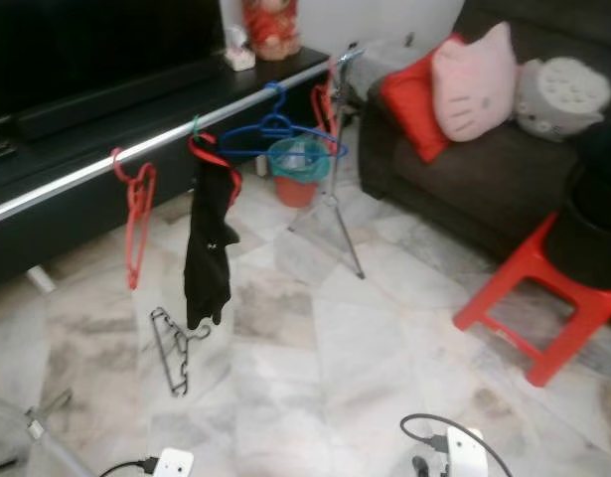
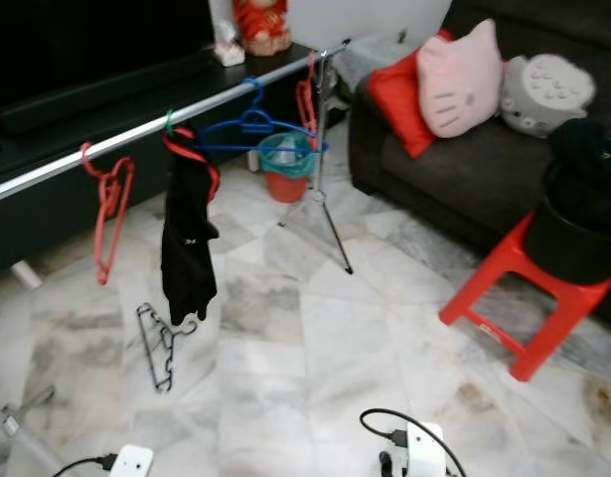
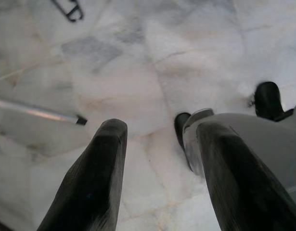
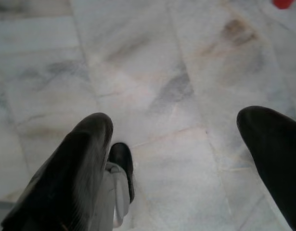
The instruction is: Hang hanger
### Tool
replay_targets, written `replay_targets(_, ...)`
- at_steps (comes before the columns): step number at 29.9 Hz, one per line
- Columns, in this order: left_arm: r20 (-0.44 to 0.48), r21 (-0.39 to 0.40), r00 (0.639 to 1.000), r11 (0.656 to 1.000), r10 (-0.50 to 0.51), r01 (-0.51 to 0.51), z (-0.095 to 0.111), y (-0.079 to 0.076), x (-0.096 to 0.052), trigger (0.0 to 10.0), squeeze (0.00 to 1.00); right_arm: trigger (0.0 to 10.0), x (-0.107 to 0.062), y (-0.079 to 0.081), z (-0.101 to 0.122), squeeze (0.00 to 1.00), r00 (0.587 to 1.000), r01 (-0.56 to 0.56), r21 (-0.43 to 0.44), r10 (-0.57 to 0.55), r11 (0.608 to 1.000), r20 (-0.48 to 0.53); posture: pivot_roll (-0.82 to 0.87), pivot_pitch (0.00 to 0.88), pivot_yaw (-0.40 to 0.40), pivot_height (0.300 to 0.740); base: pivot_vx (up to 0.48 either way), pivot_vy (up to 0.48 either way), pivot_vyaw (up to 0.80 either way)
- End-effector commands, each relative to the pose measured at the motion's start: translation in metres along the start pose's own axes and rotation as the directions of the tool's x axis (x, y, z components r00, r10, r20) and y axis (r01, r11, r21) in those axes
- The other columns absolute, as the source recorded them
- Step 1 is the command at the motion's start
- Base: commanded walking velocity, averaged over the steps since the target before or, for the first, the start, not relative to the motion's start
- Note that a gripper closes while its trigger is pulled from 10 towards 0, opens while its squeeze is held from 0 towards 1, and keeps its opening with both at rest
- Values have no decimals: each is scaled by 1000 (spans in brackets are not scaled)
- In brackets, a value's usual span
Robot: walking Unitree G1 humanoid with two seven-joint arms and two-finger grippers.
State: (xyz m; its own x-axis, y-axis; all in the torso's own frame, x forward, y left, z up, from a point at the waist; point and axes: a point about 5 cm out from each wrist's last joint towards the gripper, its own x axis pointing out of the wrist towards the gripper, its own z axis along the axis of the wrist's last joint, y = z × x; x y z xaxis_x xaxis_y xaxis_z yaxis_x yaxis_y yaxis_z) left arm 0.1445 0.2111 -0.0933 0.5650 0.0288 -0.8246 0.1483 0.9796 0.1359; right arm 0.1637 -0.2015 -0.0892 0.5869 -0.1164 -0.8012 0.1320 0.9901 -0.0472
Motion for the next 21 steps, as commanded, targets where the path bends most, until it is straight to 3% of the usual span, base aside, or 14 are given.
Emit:
replay_targets(1,-29,-12,1000,1000,-1,1,-8,-1,-2,10000,0,10000,-2,-3,-8,0,1000,6,6,-6,1000,-19,-1,45,-17,740,0,0,-712)
replay_targets(5,-29,-1,1000,1000,-2,2,-8,-2,-2,10000,0,10000,-3,-6,-10,0,1000,5,0,-5,1000,-22,1,46,-19,740,0,0,-712)
replay_targets(9,-27,1,1000,1000,-4,4,-7,-3,-1,10000,0,10000,-4,-12,-13,0,999,8,-6,-8,1000,-31,3,47,-19,740,0,-381,-712)
replay_targets(15,-22,-6,1000,1000,-8,8,-5,-5,-1,10000,0,10000,-6,-24,-16,0,999,22,-4,-22,1000,-38,3,46,-22,740,0,0,-706)
replay_targets(21,-18,-10,1000,1000,-7,7,-5,-5,0,10000,0,10000,-7,-23,-18,0,999,22,-5,-22,1000,-40,4,46,-23,740,0,0,-705)
